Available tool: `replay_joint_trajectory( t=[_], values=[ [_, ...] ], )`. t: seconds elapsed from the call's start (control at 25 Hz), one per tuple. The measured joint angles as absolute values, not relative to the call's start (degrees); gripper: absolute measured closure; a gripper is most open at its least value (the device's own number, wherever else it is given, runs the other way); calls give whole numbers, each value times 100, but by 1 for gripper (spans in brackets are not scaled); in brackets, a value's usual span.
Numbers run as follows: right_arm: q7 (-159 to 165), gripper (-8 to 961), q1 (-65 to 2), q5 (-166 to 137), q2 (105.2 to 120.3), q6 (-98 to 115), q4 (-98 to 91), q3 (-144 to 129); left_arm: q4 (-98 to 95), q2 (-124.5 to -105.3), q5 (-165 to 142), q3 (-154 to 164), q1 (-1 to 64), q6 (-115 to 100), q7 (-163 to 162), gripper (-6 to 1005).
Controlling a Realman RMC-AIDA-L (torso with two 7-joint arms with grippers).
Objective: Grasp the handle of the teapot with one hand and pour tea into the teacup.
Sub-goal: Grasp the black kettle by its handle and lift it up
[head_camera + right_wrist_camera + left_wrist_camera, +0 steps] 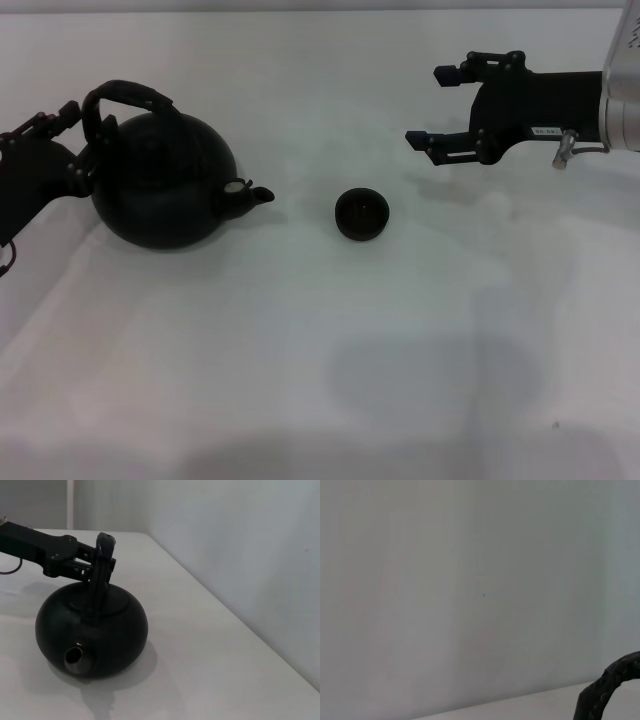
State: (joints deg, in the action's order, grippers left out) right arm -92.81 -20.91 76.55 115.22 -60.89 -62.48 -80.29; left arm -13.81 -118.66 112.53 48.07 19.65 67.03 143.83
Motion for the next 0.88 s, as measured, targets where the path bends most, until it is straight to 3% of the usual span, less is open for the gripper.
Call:
replay_joint_trajectory(
  t=[0.4, 0.6, 0.88],
  values=[
    [-9281, 108, -2092, 7656, 11522, -6073, -6208, -8034, -1380, -11885, 11218, 4805, 2014, 6622, 14379, 793],
    [-9287, 109, -2092, 7703, 11523, -6065, -6158, -8033, -1380, -11882, 11219, 4806, 2013, 6609, 14359, 905],
    [-9357, 109, -2097, 7753, 11522, -6063, -6029, -8041, -1511, -11885, 11224, 4785, 2026, 6518, 13999, 904]
  ],
)
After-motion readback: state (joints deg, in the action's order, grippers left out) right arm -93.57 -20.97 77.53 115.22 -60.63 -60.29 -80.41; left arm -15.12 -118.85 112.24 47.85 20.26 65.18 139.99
